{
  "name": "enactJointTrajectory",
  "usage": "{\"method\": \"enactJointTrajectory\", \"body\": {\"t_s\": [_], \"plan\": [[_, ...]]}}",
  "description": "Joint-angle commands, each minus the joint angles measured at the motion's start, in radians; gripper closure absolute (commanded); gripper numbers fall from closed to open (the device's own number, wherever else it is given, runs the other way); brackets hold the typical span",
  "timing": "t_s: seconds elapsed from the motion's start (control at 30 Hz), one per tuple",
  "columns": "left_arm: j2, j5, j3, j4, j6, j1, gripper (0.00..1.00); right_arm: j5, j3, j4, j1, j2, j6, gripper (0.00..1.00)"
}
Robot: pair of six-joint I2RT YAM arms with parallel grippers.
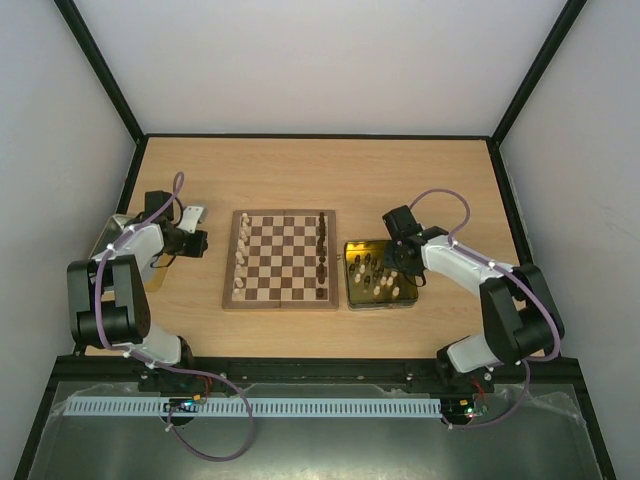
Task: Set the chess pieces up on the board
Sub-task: Pick up the chess piece from the storage box.
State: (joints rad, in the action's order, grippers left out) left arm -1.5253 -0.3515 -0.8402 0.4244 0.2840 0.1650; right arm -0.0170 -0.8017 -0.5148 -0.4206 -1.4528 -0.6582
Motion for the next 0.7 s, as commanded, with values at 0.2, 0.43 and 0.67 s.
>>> {"method": "enactJointTrajectory", "body": {"t_s": [0.2,0.43,0.67], "plan": [[0.019,-0.020,0.010,-0.006,-0.003,0.004,0.96,-0.013,0.012,0.016,0.004,-0.043,-0.004,0.84],[0.017,-0.034,0.011,-0.003,-0.002,0.001,0.96,0.002,-0.013,0.010,0.005,-0.075,-0.005,0.88],[0.020,-0.043,0.012,-0.005,0.001,0.001,0.96,0.026,-0.044,-0.021,0.005,-0.082,-0.001,0.89]]}}
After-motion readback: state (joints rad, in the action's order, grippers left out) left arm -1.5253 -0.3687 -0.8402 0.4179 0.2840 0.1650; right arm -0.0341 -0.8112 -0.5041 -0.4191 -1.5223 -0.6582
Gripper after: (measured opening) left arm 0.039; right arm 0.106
